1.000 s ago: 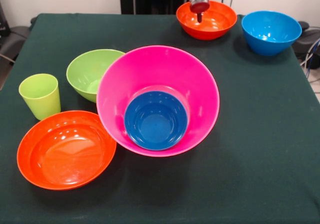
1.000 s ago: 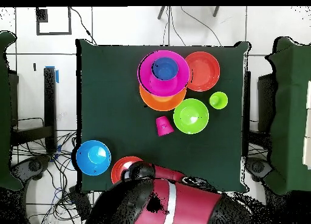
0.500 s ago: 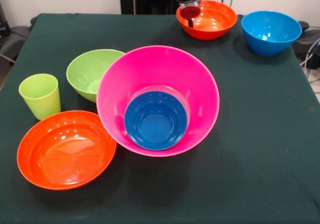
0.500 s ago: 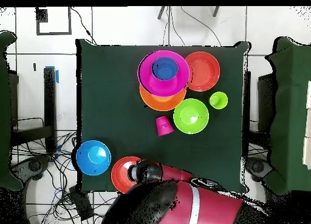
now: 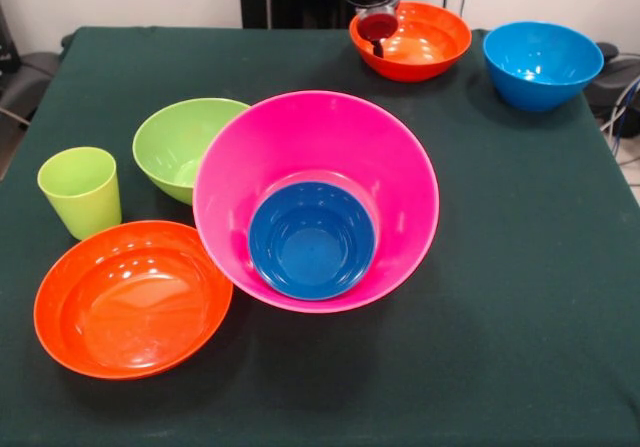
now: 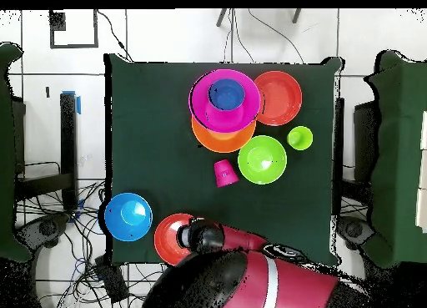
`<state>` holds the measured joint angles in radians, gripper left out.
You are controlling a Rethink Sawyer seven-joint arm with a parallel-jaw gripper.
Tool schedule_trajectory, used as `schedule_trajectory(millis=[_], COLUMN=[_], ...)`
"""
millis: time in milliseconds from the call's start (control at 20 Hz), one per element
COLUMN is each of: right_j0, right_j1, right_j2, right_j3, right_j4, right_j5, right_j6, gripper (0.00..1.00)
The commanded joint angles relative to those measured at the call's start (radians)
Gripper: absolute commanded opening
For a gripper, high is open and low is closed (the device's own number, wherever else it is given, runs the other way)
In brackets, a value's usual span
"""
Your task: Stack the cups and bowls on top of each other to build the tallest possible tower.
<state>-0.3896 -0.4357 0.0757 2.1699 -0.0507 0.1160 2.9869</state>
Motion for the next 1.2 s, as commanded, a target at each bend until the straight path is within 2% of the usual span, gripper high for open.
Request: schedule_trajectory(millis=[50, 550, 900, 1200], right_j0=[-0.007, -0.028, 0.015, 0.025], right_j1=[0.015, -0.144, -0.190, -0.168], right_j2=[0.106, 0.138, 0.127, 0.127], right_j3=[-0.136, -0.076, -0.069, -0.089], right_j4=[-0.046, -0.009, 0.034, 0.031], right_j5=[-0.089, 0.068, 0.122, 0.108], right_j6=[-0.031, -0.030, 0.010, 0.012], gripper=[1.00, 1.00, 1.00, 1.00])
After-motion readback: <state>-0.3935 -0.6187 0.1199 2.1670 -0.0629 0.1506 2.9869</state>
